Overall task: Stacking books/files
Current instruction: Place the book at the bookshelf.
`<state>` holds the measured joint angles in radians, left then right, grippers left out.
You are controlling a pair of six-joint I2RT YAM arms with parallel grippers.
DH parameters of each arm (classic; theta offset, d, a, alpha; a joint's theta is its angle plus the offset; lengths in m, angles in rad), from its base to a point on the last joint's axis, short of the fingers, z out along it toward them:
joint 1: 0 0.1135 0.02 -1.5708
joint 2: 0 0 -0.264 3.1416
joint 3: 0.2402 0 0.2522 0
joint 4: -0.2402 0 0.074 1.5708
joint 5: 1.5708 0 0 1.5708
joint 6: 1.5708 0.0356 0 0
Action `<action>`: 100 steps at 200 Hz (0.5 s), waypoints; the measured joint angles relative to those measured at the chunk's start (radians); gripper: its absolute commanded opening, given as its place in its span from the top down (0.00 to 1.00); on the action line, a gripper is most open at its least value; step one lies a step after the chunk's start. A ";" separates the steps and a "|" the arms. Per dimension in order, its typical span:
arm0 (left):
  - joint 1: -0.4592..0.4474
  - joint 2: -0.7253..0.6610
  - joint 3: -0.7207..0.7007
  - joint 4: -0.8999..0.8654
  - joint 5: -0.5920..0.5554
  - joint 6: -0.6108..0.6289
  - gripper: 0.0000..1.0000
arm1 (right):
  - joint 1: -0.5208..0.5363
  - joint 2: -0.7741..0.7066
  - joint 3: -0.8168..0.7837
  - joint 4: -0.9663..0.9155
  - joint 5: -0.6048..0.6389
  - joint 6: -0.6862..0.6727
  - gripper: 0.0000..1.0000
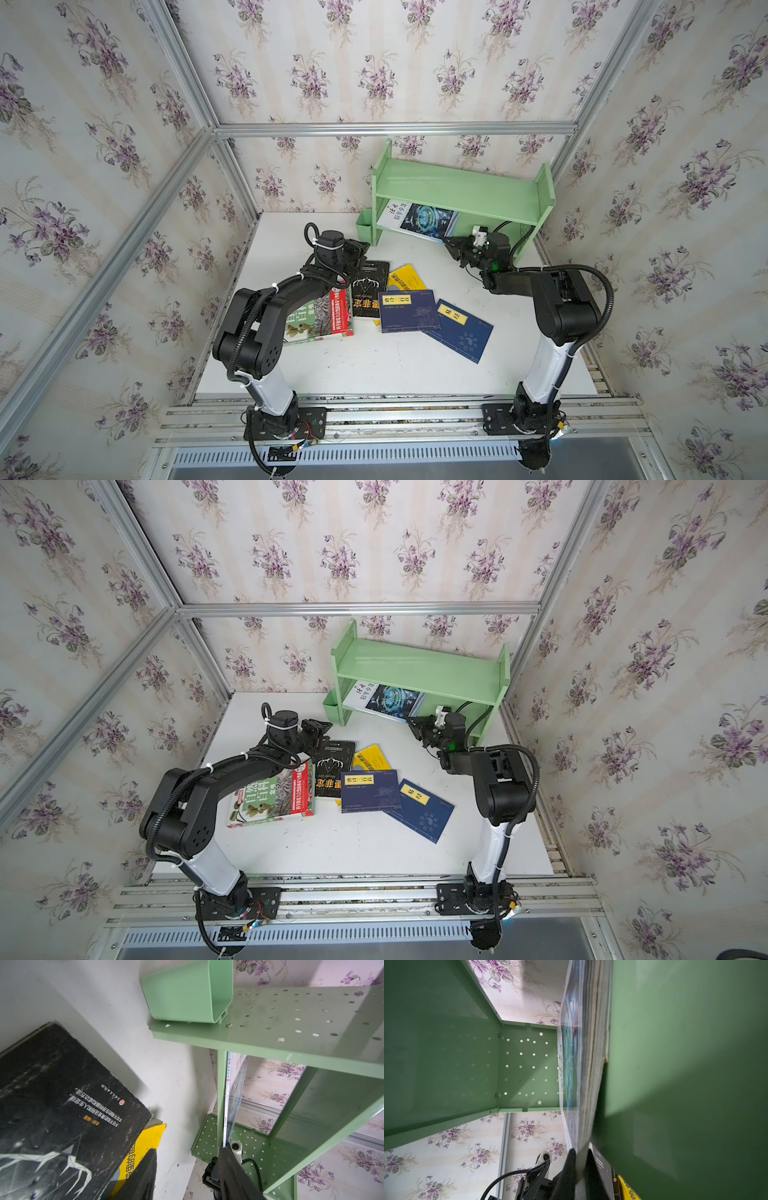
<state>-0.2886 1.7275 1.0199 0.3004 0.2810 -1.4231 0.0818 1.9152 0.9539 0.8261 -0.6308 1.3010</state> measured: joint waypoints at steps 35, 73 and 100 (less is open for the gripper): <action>0.001 0.010 0.000 -0.001 0.013 0.000 0.49 | -0.007 -0.007 -0.007 -0.001 -0.010 0.002 0.98; 0.001 0.013 0.000 -0.001 0.021 0.001 0.49 | -0.009 0.022 -0.015 0.056 -0.016 0.040 0.80; 0.001 0.013 -0.006 -0.001 0.028 0.004 0.49 | -0.009 0.014 -0.050 0.087 0.013 0.074 0.70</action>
<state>-0.2874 1.7405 1.0142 0.2993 0.3088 -1.4193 0.0727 1.9297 0.9035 0.9134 -0.6182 1.3754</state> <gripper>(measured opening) 0.505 0.244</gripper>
